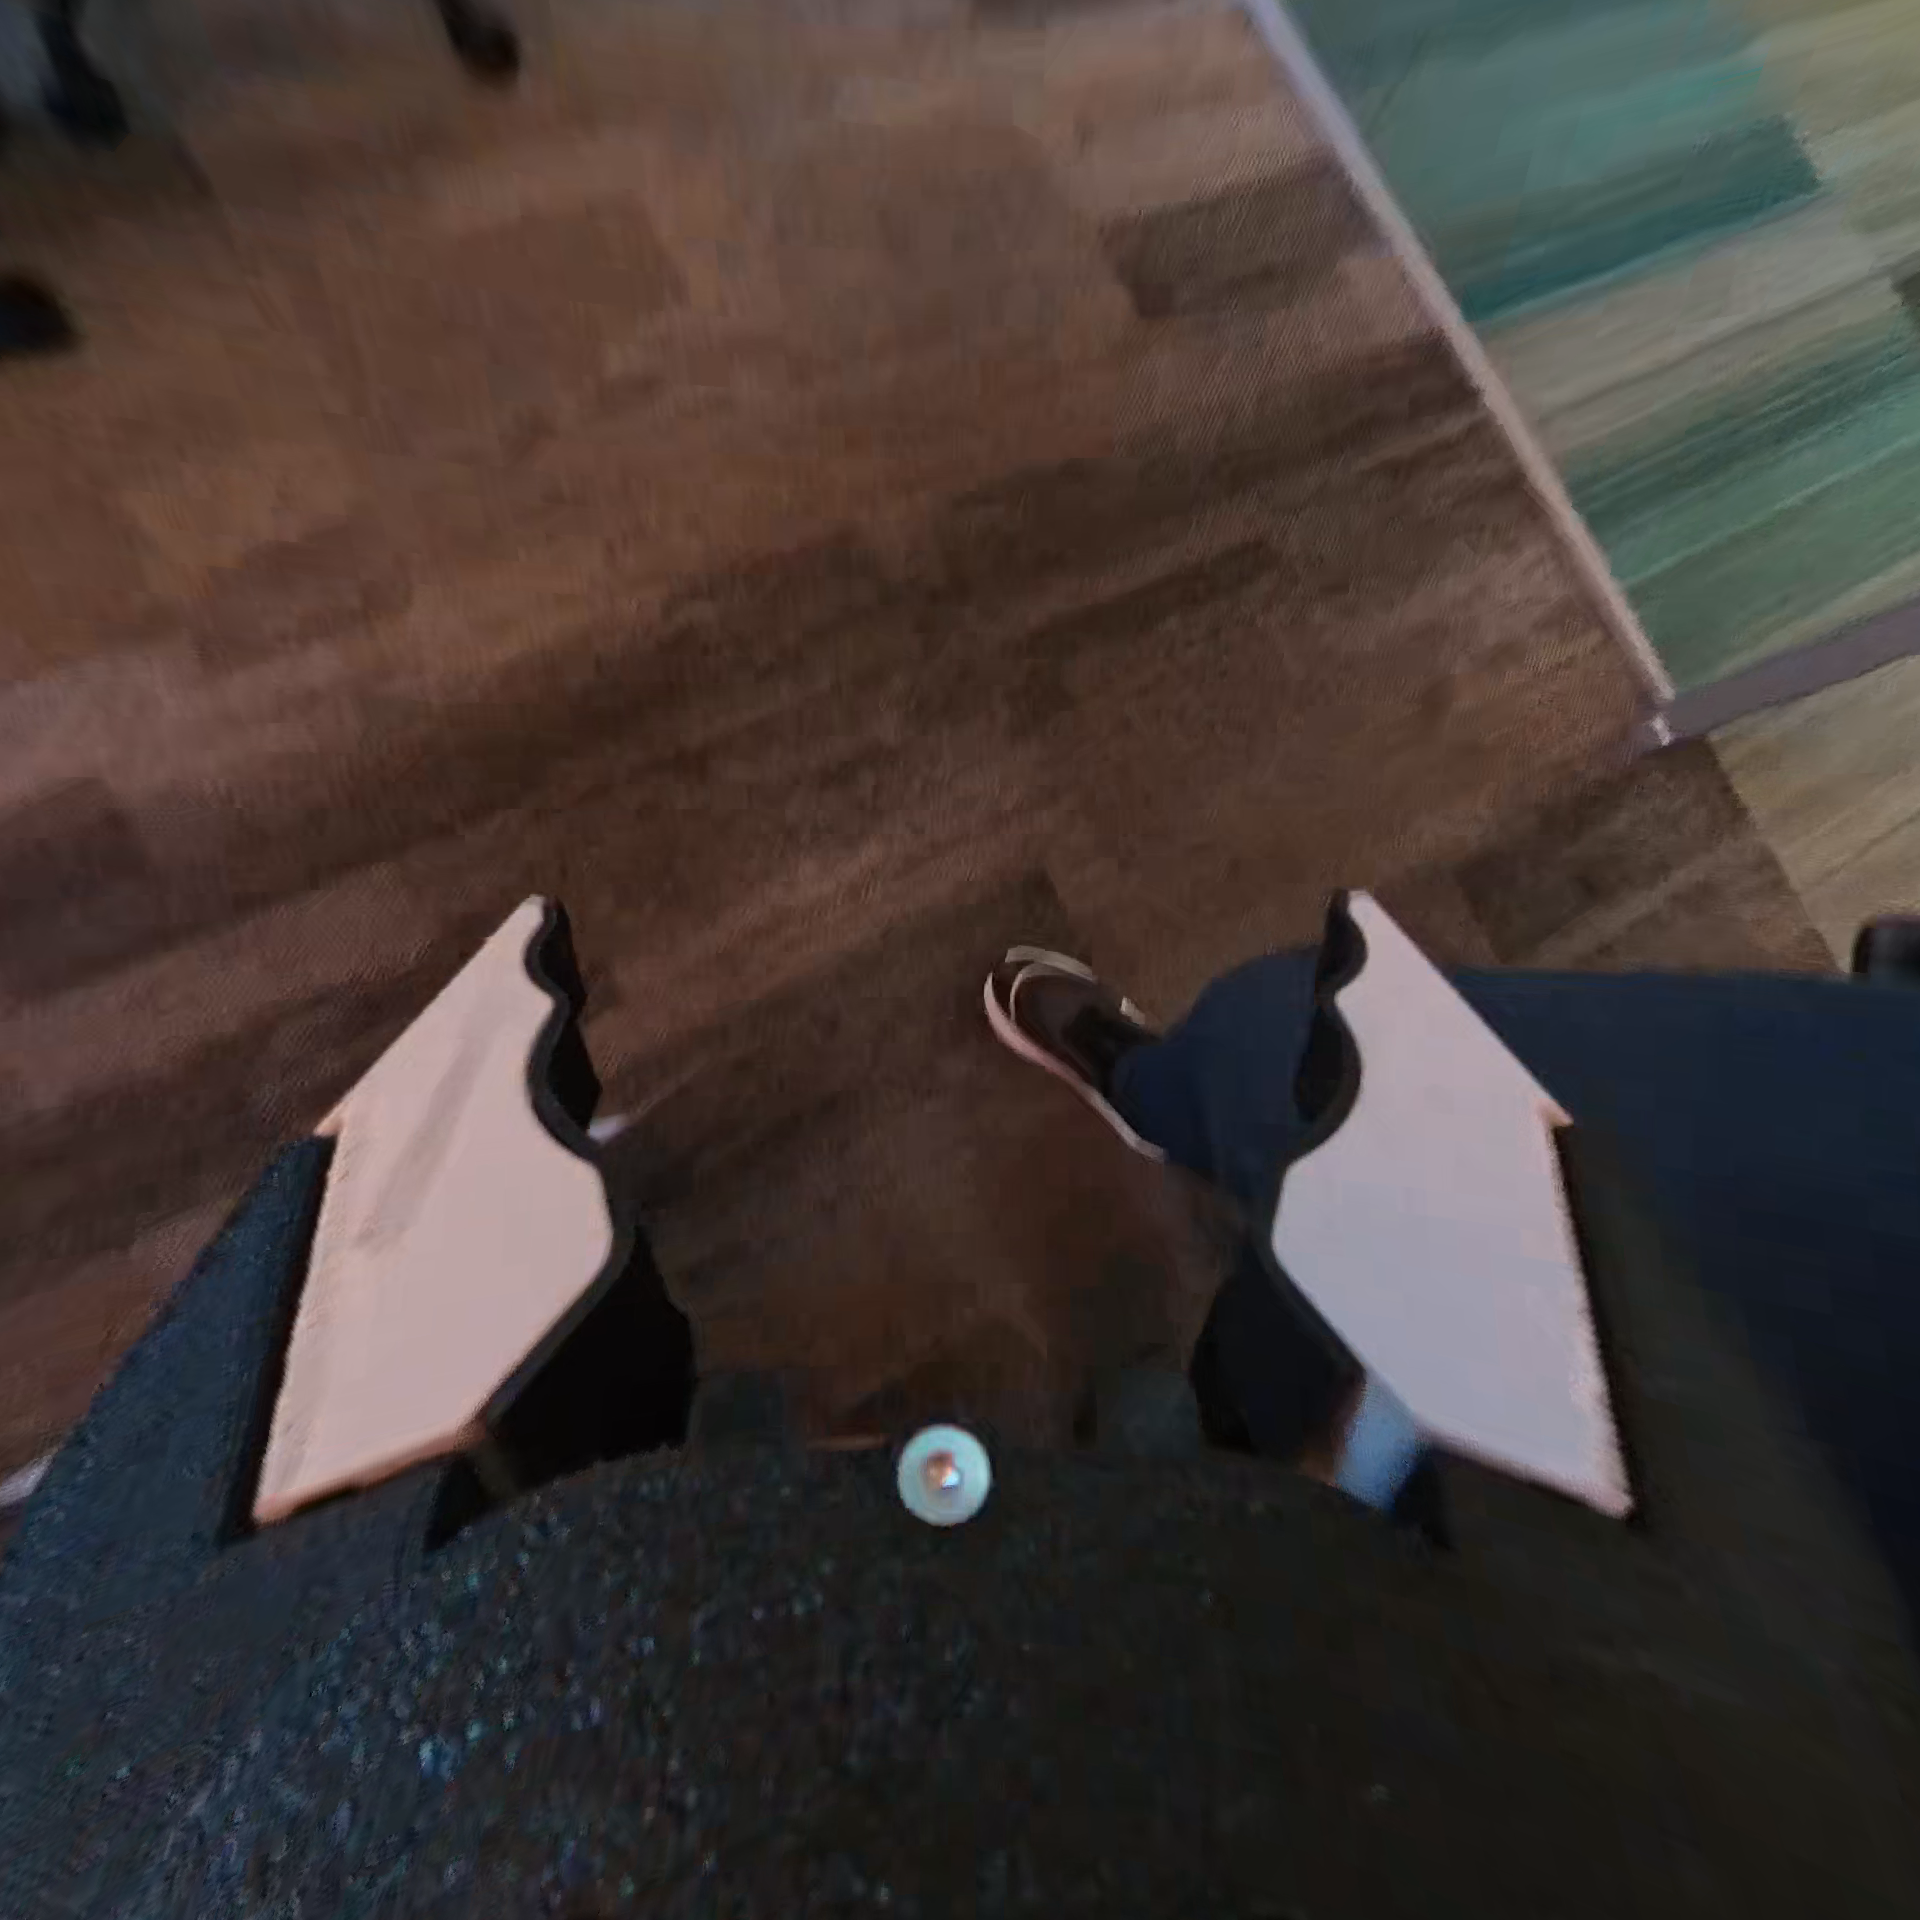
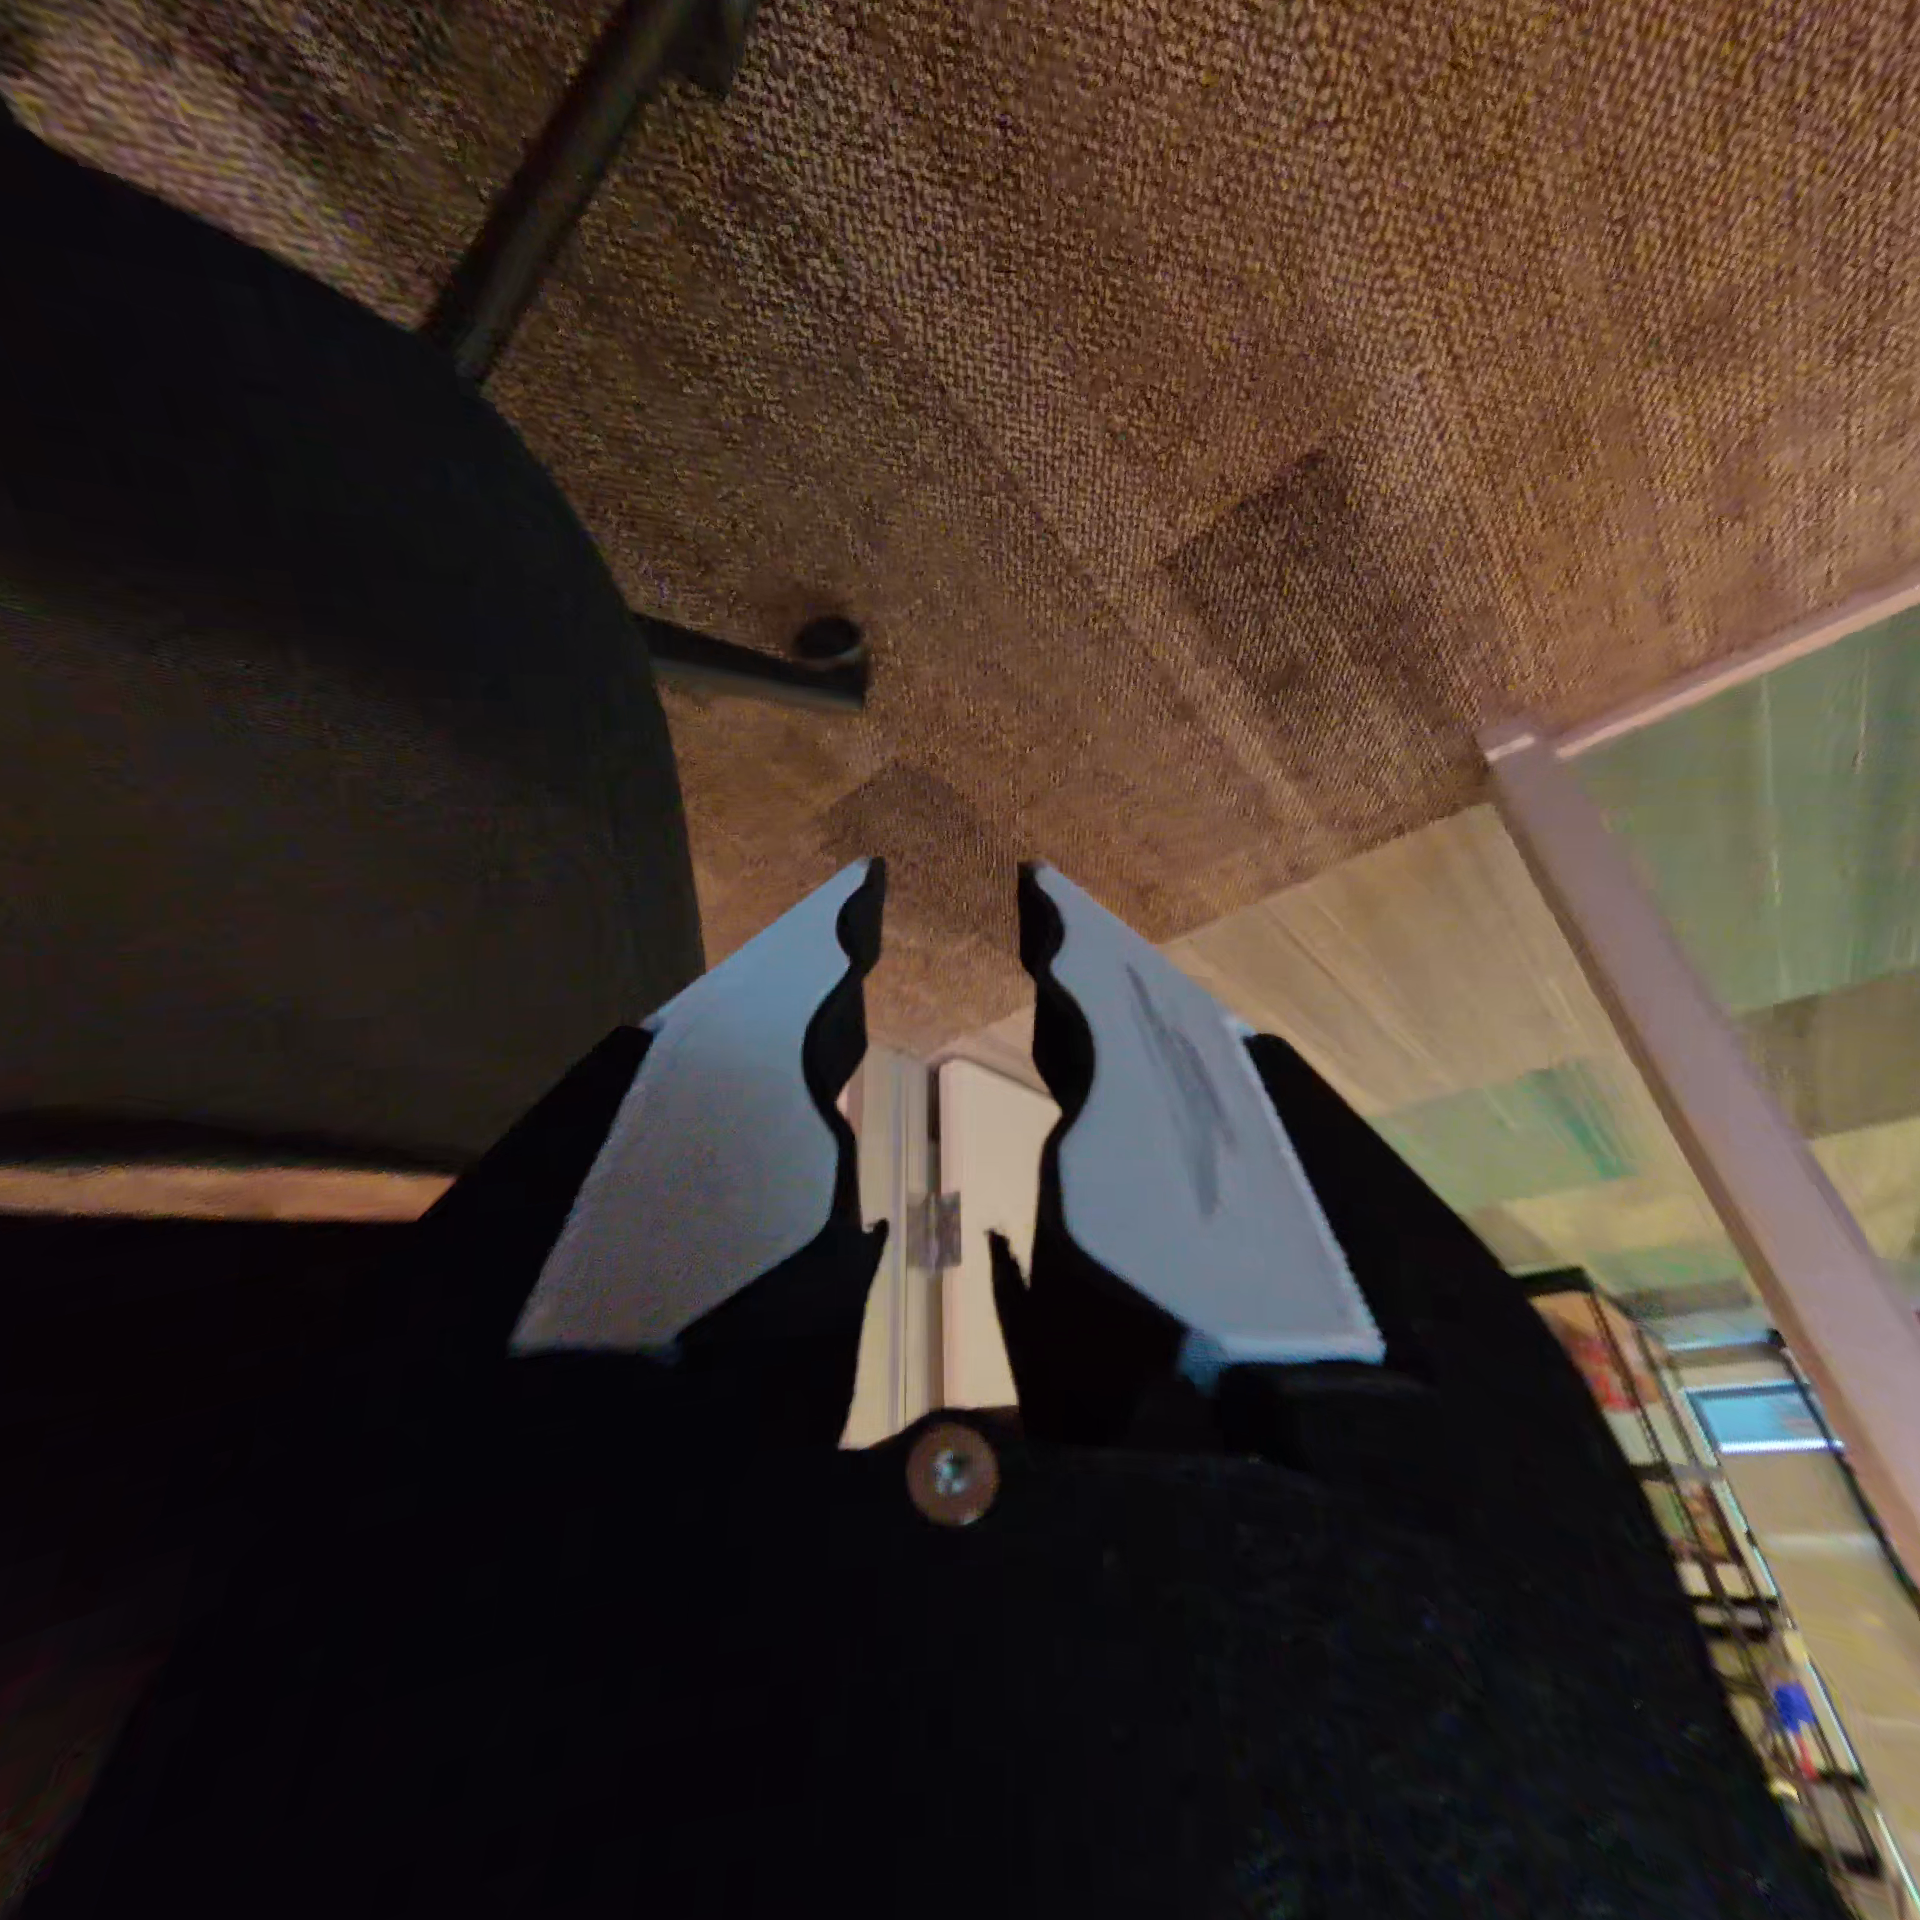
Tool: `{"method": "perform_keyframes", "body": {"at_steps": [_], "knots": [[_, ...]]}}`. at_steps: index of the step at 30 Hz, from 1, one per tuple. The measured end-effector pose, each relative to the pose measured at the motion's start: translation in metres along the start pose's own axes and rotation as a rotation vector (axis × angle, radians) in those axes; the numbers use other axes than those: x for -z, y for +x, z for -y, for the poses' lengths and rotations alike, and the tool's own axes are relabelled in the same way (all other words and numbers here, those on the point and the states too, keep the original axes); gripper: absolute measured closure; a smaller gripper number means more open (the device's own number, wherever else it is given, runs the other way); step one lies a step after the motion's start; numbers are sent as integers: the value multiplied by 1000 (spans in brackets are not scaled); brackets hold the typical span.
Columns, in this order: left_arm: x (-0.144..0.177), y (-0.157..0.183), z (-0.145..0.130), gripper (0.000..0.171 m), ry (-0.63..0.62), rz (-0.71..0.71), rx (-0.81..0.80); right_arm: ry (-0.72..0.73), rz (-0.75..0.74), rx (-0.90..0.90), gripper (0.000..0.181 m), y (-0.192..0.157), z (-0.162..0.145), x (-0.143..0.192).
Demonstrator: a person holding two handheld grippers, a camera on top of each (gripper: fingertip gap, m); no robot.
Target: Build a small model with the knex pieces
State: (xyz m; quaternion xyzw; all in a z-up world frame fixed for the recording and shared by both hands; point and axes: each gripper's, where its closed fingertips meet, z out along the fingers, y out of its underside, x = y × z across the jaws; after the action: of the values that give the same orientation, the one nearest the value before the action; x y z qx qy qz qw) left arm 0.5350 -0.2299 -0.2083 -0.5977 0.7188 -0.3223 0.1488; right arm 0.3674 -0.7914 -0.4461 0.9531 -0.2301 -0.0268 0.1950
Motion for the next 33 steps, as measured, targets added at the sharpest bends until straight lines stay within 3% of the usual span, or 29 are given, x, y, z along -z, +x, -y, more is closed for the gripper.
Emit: {"method": "perform_keyframes", "body": {"at_steps": [3, 7, 10, 14, 19, 24, 26, 30, 33], "knots": [[43, -12, 0, 35, -140, 93, 8, 0, 30, -23, 150, 46, 26, 57], [100, -48, 48, 38, -112, 250, 92, 78, -29, 4, 149, 146, 90, 132], [125, -83, 65, 38, -102, 362, 131, 175, -87, 39, 149, 224, 169, 185], [137, -123, 63, 37, -114, 451, 195, 336, -54, 75, 149, 278, 310, 270], [135, -191, 63, 37, -62, 540, 300, 558, -14, 214, 143, 259, 483, 394], [120, -294, 68, 45, 35, 593, 402, 622, -51, 308, 139, 241, 596, 490], [122, -342, 83, 46, 81, 600, 438, 644, -52, 304, 138, 242, 635, 531], [167, -433, 109, 49, 137, 735, 446, 676, -70, 335, 139, 248, 718, 593], [212, -480, 106, 50, 213, 839, 565, 635, -71, 389, 138, 239, 784, 618]]}}
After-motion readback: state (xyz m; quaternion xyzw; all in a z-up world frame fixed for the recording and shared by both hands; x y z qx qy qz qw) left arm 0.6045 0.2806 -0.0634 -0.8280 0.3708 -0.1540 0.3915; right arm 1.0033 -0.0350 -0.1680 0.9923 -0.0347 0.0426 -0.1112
